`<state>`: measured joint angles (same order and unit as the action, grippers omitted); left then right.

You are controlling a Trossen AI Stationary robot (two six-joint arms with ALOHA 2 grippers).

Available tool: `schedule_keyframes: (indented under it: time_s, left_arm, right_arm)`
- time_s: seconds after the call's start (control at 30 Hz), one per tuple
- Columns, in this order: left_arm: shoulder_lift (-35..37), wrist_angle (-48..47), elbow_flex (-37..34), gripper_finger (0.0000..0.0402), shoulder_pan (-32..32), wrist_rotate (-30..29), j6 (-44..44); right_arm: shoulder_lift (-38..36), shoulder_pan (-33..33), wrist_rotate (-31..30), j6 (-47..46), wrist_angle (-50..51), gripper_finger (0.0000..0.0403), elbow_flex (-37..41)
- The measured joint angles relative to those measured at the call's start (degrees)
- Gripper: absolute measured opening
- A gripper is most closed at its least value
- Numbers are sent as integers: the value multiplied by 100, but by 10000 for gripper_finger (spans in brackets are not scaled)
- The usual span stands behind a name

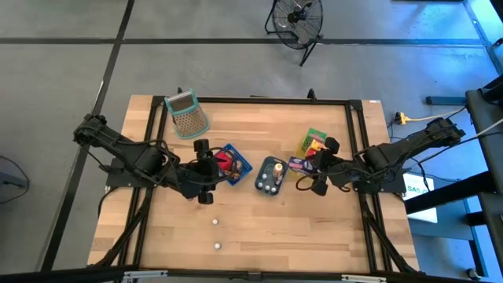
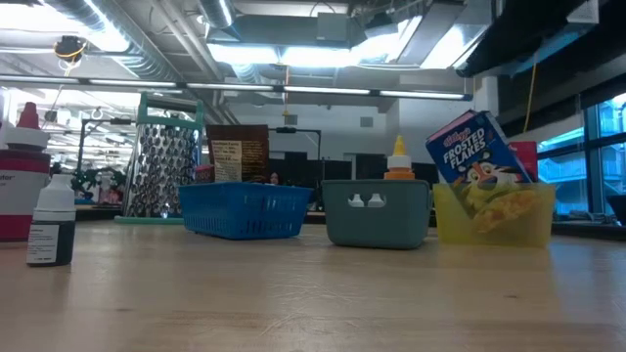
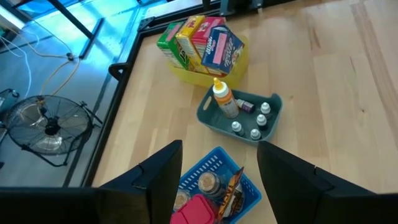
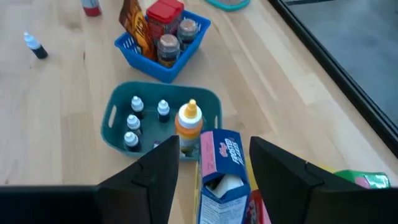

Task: Pick & Place Kitchen Items
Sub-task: Put the blue cereal box into the yellow bin

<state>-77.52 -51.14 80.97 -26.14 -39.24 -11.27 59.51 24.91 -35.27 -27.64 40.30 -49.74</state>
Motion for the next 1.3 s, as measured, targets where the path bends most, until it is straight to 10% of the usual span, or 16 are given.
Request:
schedule_keyframes:
  time_s: [0.4, 0.9, 1.3]
  left_arm:
    - [-26, -4, 0, 203, -1, 322, -31]
    - [-26, -6, 0, 203, -1, 332, -149]
    - [-26, -6, 0, 203, -1, 332, -166]
  right_arm:
    - [373, -193, -355, 411, -507, 190, 136]
    - [762, -387, -371, 413, -449, 26, 136]
    - [955, -406, 102, -72, 3, 13, 136]
